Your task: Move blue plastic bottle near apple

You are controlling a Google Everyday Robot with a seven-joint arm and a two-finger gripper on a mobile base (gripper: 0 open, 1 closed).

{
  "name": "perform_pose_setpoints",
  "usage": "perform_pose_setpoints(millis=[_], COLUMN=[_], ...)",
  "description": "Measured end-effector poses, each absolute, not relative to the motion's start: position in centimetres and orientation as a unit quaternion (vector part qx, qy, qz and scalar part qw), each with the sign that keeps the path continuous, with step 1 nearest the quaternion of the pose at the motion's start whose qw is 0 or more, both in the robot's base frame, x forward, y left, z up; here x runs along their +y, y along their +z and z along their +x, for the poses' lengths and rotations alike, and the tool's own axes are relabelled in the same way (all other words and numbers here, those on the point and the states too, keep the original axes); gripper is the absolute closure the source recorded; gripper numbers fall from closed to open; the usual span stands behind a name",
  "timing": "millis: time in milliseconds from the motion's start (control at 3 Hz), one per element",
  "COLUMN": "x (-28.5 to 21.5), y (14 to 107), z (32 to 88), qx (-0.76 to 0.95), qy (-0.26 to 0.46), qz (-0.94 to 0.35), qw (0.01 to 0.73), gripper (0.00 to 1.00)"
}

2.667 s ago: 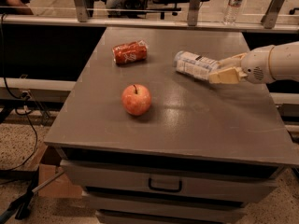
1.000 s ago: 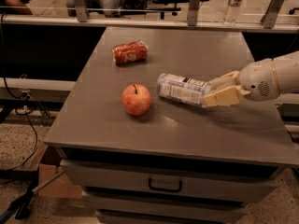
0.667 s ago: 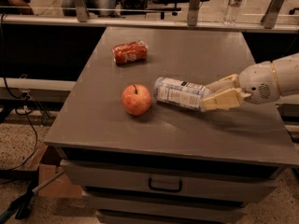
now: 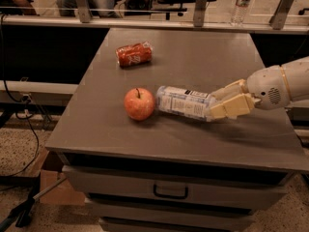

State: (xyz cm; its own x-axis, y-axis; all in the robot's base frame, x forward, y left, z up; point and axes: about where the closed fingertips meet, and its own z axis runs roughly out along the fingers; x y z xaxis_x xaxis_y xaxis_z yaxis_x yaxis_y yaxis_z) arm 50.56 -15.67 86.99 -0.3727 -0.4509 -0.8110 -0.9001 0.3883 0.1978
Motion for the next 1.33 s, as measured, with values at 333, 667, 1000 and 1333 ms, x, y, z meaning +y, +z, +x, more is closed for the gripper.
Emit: perform_pose_setpoints(millis=[333, 667, 1000, 1333], x=[-15.6, -16.7, -21.2, -26.6], y=[86.8, 86.8, 87.7, 89.6], z=[50.8, 52.1, 54.7, 59.0], qx=[0.760, 0.767, 0.797, 0.819], qy=[0.330, 0.316, 0.255, 0.163], qz=[-0.445, -0.432, -0.380, -0.318], qw=[0.341, 0.355, 0.395, 0.449], gripper=[0.00, 0.00, 0.00, 0.00])
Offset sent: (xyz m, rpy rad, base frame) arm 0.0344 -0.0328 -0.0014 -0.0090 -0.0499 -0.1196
